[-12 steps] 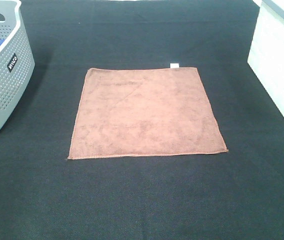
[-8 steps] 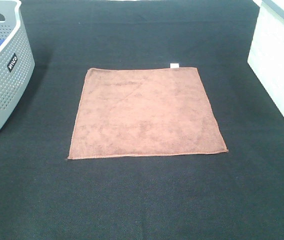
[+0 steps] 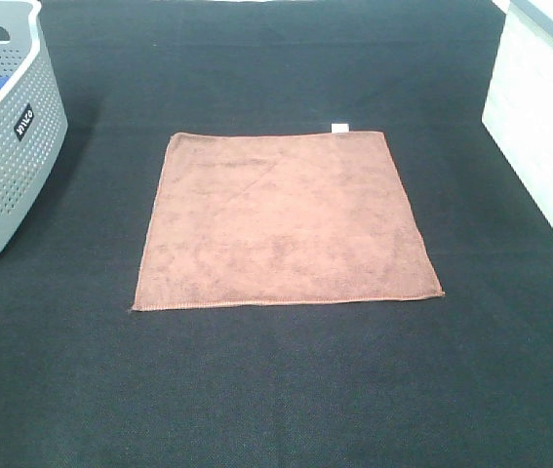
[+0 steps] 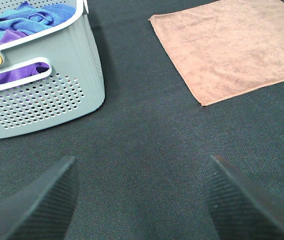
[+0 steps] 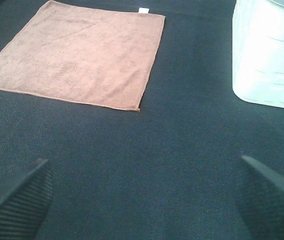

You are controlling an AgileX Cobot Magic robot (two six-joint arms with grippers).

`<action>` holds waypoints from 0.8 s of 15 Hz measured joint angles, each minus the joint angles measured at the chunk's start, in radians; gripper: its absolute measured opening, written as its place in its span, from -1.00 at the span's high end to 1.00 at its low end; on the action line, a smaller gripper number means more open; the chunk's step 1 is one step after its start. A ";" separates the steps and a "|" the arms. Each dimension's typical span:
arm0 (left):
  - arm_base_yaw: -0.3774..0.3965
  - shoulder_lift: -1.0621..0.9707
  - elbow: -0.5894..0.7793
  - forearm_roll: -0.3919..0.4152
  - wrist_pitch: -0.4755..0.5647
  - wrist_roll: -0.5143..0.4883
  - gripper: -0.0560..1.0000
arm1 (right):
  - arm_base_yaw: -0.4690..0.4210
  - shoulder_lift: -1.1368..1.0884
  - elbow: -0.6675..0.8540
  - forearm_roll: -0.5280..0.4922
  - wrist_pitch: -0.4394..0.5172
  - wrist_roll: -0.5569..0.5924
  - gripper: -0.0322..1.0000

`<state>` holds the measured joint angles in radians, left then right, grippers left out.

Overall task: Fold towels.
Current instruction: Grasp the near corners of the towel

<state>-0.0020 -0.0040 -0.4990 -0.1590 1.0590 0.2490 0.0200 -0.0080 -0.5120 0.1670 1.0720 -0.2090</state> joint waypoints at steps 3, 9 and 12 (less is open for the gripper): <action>0.000 0.000 0.000 0.000 0.000 0.000 -0.39 | 0.000 0.000 0.000 0.000 0.000 0.000 -0.83; 0.000 0.000 0.000 0.000 0.000 0.000 -0.39 | 0.000 0.000 0.000 0.000 0.000 0.000 -0.83; 0.000 0.000 0.000 0.000 0.000 0.000 -0.39 | 0.000 0.000 0.000 0.000 0.000 0.000 -0.83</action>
<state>-0.0020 -0.0040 -0.4990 -0.1590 1.0590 0.2490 0.0200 -0.0080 -0.5120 0.1670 1.0720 -0.2090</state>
